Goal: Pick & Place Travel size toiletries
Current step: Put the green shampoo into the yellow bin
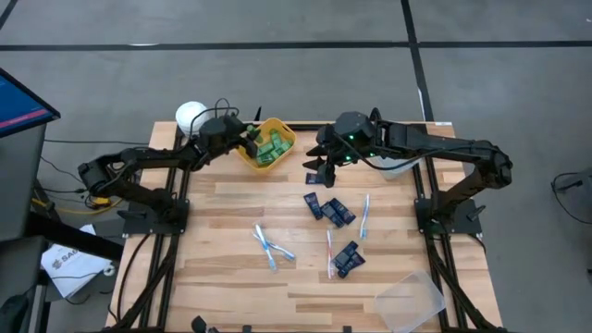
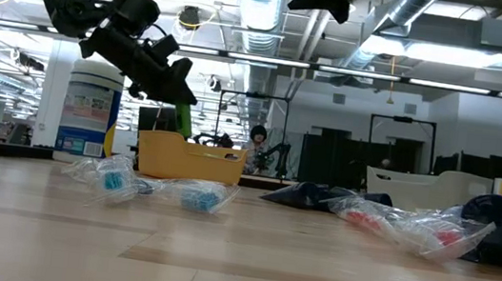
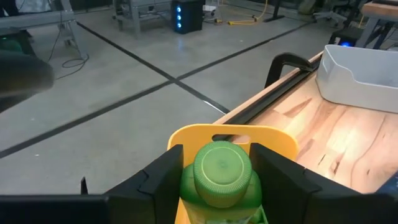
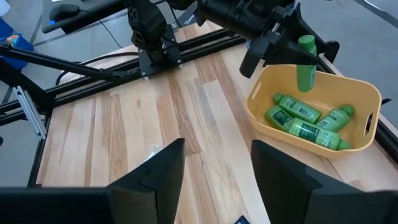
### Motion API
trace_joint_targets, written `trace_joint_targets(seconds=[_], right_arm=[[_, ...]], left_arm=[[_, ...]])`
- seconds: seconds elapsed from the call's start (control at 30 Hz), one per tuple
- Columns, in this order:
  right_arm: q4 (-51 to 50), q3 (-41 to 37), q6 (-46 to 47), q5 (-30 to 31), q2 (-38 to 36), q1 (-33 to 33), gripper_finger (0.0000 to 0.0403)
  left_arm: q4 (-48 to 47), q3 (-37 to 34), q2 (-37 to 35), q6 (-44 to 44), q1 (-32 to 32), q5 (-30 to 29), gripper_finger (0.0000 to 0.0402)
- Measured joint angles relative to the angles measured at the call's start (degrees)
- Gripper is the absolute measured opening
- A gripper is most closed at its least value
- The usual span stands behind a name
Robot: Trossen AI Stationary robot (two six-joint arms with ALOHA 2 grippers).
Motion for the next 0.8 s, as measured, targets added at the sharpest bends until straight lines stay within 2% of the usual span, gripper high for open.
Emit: trace_joint_targets(seconds=[0.47,0.8], right_arm=[[0.0,0.0,1.5,0.0,0.0,0.1,0.0194],[0.0,0.0,1.5,0.0,0.0,0.1,0.0202]], left_arm=[[-7.4,0.0,0.0,0.0,-0.3,0.0,0.02],[-8.0,0.0,0.0,3.3,-0.2,0.0,0.0218]])
